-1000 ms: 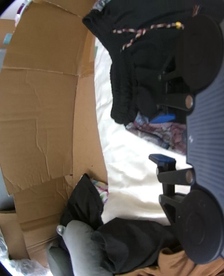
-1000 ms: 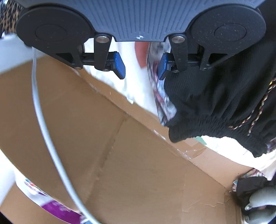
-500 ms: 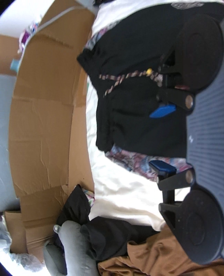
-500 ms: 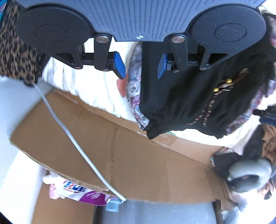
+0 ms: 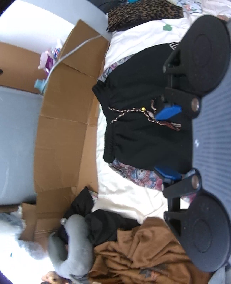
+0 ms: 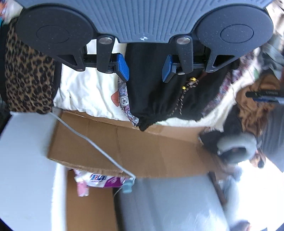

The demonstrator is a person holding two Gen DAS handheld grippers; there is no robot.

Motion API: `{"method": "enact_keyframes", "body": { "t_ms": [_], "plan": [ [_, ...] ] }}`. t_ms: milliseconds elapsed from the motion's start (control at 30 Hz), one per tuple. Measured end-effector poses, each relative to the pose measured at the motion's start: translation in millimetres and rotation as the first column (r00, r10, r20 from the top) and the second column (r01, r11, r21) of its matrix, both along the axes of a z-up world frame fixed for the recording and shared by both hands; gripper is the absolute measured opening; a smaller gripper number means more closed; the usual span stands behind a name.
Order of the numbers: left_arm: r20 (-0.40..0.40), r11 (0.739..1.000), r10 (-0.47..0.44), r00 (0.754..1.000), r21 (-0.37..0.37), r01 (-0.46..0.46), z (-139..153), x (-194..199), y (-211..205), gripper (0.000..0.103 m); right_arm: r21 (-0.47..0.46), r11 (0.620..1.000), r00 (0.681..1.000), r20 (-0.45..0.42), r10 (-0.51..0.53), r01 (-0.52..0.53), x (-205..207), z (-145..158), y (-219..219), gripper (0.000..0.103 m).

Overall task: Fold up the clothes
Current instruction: 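Lower the shorts onto the sheet and open both tools, then pull both tools back from the flat-laid black shorts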

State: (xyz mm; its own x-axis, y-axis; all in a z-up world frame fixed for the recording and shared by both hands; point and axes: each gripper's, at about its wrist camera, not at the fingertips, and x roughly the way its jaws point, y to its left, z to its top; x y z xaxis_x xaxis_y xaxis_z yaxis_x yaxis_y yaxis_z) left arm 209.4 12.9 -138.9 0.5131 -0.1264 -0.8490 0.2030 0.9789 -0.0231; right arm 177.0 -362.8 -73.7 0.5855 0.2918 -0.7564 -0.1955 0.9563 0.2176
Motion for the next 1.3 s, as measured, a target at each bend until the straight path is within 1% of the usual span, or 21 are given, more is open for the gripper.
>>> {"method": "enact_keyframes", "body": {
  "t_ms": [33,200,233,300,367,433,667,800,833,900,1000,1300],
  "plan": [
    [0.005,1.0,0.008,1.0,0.011,-0.008,6.4,-4.2,0.4,0.063,0.009,1.0,1.0,0.009,-0.017,0.017,-7.9,6.9,-3.0,0.051],
    [0.003,0.999,0.035,0.999,-0.001,-0.035,44.3,-26.3,3.0,0.064,0.043,0.995,0.995,0.04,-0.086,0.085,-42.8,39.4,-21.2,0.055],
    [0.011,1.0,0.028,1.0,0.006,-0.028,52.1,-31.4,1.7,0.068,0.05,0.994,0.995,0.044,-0.095,0.093,-49.1,44.8,-24.4,0.056],
    [0.032,1.0,0.004,0.999,0.028,-0.004,66.2,-42.0,-3.2,0.072,0.056,0.994,0.994,0.049,-0.096,0.093,-60.9,53.0,-28.1,0.058],
    [0.039,0.999,-0.009,0.999,0.035,0.008,76.6,-51.7,-7.4,0.072,0.063,0.994,0.994,0.054,-0.098,0.094,-72.8,61.2,-31.8,0.058],
    [0.037,1.0,-0.017,0.999,0.026,0.016,84.4,-60.5,-11.7,0.072,0.072,0.993,0.993,0.059,-0.098,0.094,-84.7,68.6,-35.2,0.058],
    [0.044,0.999,-0.03,0.999,0.018,0.029,102.7,-97.5,-26.5,0.072,0.125,0.99,0.993,0.087,-0.078,0.067,-120.6,74.8,-39.0,0.059],
    [0.042,1.0,-0.026,0.999,0.015,0.026,112.2,-119.6,-30.1,0.072,0.108,0.994,0.992,0.119,-0.048,0.035,-139.5,75.8,-36.5,0.059],
    [0.043,1.0,-0.027,0.999,0.01,0.027,114.1,-125.3,-30.4,0.074,0.106,0.994,0.991,0.127,-0.038,0.025,-145.0,75.7,-35.7,0.059],
    [0.046,1.0,-0.03,0.999,-0.003,0.03,114.5,-136.8,-30.6,0.075,0.112,0.994,0.991,0.131,-0.025,0.011,-154.4,72.7,-35.4,0.059],
    [0.039,0.999,-0.041,0.998,-0.015,0.041,104.1,-148.8,-34.3,0.075,0.143,0.99,0.994,0.107,-0.03,0.015,-164.9,60.4,-37.7,0.059],
    [0.016,0.996,-0.077,0.997,-0.051,0.077,68.4,-182.4,-47.1,0.075,0.133,0.991,0.999,0.047,0.001,-0.007,-189.6,10.5,-36.9,0.059]
  ]
}}
